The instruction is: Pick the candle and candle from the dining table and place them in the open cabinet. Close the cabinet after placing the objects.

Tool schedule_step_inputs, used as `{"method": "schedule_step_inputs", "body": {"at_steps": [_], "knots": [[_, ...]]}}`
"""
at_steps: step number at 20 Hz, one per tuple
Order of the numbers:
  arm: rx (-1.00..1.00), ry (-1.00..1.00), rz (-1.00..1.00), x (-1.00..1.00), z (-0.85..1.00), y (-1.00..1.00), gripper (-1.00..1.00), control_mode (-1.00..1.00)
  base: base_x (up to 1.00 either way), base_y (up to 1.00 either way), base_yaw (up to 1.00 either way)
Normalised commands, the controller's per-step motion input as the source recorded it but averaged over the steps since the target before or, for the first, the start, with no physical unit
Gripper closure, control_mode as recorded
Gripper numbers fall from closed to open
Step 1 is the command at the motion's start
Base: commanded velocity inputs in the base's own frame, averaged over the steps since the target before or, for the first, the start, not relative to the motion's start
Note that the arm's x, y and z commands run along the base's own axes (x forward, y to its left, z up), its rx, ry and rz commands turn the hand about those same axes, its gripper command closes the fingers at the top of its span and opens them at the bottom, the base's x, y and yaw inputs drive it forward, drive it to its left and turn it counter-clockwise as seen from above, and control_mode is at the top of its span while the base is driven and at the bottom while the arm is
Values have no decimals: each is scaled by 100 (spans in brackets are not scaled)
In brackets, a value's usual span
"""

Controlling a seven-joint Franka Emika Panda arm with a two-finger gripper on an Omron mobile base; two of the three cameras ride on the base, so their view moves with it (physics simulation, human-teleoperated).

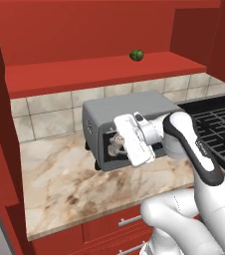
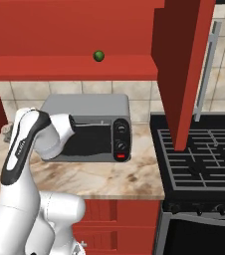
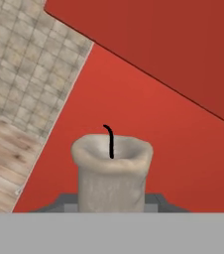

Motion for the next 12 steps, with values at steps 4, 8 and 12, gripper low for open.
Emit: {"method": "schedule_step_inputs", "body": {"at_steps": [4, 8, 12], "knots": [[-10, -9, -5, -5, 61, 9, 100, -100, 0, 0, 0], [-14, -1, -8, 0, 61, 5, 100, -100, 0, 0, 0], [-11, 1, -9, 0, 60, 1, 100, -100, 0, 0, 0]]}}
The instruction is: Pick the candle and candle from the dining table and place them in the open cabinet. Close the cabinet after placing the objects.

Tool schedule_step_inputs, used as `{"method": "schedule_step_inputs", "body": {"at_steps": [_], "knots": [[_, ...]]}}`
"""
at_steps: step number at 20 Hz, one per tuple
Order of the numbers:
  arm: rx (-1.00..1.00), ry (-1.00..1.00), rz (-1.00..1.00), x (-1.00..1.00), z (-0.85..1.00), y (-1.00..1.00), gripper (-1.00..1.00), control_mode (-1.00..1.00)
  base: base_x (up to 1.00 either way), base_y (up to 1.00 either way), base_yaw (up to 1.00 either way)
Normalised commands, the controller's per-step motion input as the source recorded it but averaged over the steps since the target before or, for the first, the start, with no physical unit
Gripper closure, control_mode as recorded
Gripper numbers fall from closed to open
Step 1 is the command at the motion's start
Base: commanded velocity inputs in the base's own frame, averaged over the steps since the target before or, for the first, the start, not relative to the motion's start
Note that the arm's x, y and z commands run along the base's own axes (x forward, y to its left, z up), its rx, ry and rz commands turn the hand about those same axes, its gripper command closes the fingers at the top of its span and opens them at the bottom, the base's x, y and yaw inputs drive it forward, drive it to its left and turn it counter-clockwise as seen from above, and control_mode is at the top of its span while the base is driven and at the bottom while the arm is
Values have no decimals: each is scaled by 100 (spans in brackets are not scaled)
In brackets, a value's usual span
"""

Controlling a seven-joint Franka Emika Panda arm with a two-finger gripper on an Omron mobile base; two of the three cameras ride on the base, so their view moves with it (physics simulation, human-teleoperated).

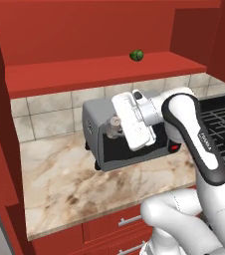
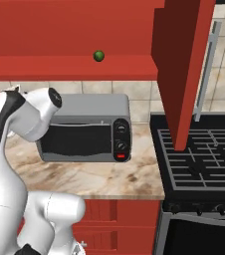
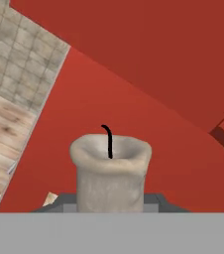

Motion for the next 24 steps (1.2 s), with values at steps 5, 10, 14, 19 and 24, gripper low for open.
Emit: {"method": "schedule_step_inputs", "body": {"at_steps": [5, 10, 14, 19, 24], "knots": [[-7, 1, -10, 6, 54, 0, 100, -100, 0, 0, 0], [-3, 7, -7, 16, 36, -2, 100, -100, 0, 0, 0], [6, 7, 0, 28, 0, -17, 100, -100, 0, 0, 0], [4, 4, -7, 43, 4, 0, 100, -100, 0, 0, 0], [1, 7, -10, 34, 13, 0, 100, -100, 0, 0, 0]]}}
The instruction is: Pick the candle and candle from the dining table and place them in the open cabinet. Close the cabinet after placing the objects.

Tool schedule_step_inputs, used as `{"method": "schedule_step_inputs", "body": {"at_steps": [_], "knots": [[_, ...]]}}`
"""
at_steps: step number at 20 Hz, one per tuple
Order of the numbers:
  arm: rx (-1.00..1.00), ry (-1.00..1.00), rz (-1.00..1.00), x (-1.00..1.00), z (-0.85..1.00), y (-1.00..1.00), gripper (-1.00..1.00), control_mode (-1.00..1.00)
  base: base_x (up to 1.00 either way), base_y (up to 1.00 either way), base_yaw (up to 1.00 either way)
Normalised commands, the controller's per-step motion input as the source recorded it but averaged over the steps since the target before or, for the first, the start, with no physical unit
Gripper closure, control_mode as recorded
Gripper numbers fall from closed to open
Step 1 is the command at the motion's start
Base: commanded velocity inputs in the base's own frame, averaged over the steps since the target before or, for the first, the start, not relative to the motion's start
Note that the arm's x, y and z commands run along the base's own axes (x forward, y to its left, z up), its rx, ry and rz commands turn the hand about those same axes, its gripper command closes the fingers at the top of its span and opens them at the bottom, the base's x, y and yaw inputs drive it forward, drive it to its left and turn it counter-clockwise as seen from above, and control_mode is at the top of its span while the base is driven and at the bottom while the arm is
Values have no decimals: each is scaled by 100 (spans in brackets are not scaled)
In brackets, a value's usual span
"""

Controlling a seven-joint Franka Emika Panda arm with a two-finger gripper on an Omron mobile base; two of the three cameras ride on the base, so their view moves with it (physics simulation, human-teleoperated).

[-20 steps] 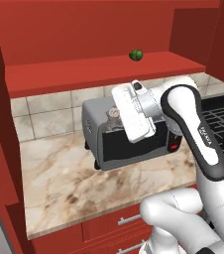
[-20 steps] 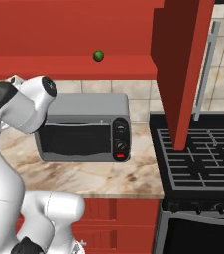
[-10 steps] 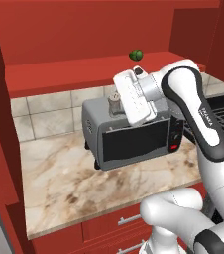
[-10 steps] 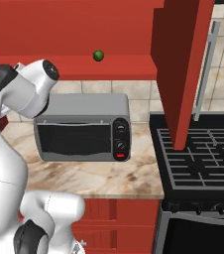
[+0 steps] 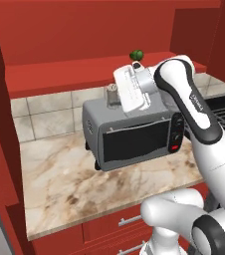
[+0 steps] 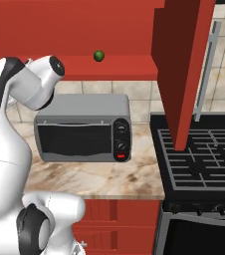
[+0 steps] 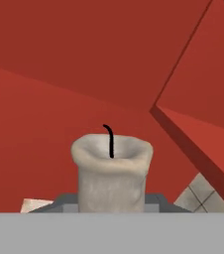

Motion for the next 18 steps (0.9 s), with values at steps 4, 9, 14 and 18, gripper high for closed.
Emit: {"method": "schedule_step_inputs", "body": {"at_steps": [4, 9, 14, 18], "knots": [[0, 7, -13, 21, 31, 0, 100, -100, 0, 0, 0], [0, 4, -10, 13, 46, 0, 100, -100, 0, 0, 0], [0, 10, -9, 28, 28, 0, 100, -100, 0, 0, 0], [0, 20, -8, 55, 1, 0, 100, -100, 0, 0, 0]]}}
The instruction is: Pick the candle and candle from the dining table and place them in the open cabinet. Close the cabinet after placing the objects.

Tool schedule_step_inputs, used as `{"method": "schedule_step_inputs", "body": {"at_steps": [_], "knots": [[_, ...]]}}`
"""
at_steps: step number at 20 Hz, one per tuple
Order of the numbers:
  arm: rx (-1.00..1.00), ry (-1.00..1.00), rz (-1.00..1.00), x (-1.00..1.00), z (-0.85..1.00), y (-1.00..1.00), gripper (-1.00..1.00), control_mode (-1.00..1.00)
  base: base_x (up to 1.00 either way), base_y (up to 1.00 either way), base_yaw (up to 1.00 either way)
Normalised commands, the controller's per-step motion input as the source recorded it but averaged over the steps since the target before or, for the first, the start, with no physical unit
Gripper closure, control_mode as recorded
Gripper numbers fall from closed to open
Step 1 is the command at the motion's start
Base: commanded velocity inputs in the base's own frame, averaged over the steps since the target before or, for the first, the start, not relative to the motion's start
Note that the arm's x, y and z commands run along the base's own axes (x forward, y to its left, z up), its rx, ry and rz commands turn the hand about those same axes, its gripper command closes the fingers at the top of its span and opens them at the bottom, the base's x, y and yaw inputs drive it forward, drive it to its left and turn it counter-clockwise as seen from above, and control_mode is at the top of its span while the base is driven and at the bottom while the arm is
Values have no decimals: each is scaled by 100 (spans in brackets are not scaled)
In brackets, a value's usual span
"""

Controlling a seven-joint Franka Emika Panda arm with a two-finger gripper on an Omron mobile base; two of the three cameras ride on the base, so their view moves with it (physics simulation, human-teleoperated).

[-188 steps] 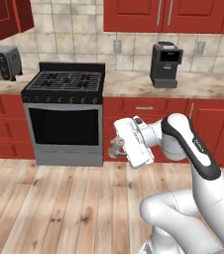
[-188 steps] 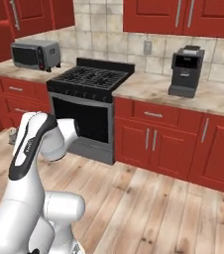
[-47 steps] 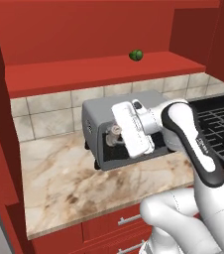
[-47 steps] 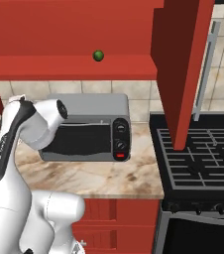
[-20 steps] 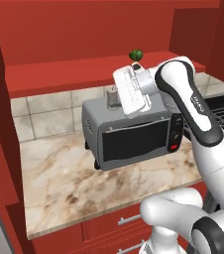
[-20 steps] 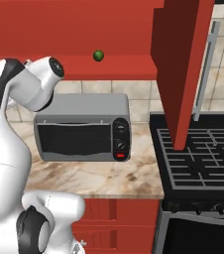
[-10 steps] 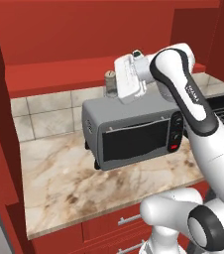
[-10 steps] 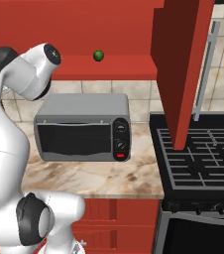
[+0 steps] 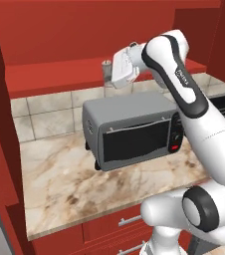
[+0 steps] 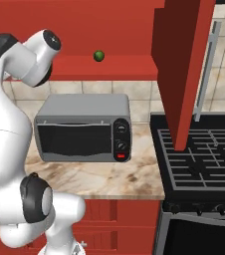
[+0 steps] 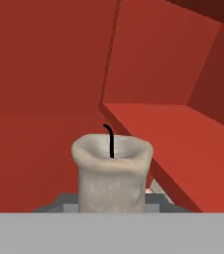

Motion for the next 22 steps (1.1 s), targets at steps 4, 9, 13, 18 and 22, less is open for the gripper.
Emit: {"method": "schedule_step_inputs", "body": {"at_steps": [4, 9, 13, 18, 22], "knots": [[1, 19, -7, 57, 0, 0, 100, -100, 0, 0, 0], [2, 10, -6, 44, 0, 0, 100, -100, 0, 0, 0], [2, 1, -5, 36, -1, 1, 100, -100, 0, 0, 0], [2, -2, -2, 36, -19, 1, 100, -100, 0, 0, 0], [2, -4, 0, 29, -21, 0, 100, -100, 0, 0, 0]]}}
